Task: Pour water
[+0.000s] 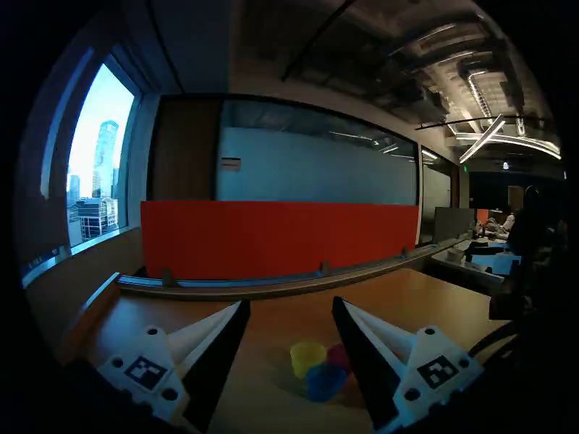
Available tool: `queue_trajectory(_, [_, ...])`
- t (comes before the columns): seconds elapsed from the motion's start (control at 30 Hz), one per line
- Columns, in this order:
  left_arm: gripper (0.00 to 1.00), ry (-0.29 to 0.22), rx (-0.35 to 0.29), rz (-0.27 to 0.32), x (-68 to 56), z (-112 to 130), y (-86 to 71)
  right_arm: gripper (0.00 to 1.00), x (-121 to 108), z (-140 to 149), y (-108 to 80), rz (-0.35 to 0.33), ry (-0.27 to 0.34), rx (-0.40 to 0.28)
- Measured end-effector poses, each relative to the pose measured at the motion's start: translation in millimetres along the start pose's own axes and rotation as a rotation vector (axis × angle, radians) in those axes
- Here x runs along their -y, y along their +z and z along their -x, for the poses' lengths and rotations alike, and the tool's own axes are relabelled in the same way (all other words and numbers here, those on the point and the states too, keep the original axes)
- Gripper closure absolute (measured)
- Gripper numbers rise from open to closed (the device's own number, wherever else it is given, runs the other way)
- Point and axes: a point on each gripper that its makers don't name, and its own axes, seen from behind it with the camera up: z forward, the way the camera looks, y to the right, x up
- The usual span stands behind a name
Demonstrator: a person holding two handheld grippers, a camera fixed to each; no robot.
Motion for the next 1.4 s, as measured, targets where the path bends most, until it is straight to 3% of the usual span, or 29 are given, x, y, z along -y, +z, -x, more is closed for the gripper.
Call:
queue_trajectory(0.47, [0.17, -0.043, -0.012, 0.203, -39.5, -0.8, 4.7, 0.01, 52.2, -4.4, -3.9, -0.231, -0.027, 0.003])
queue_trajectory(0.7, [0.17, -0.081, -0.032, 0.287, -50.8, -7.0, 3.6, 0.01, 62.3, -2.0, -2.8, -0.287, -0.017, 0.007])
queue_trajectory(1.07, [0.17, -0.025, -0.017, 0.323, -54.0, 1.2, 7.5, 0.01, 70.0, 7.2, -1.0, -0.33, -0.054, 0.042])
queue_trajectory(1.4, [0.17, 0.029, 0.076, 0.394, -57.1, 29.9, 14.2, 0.01, 73.2, 28.0, -2.5, -0.382, -0.127, 0.122])
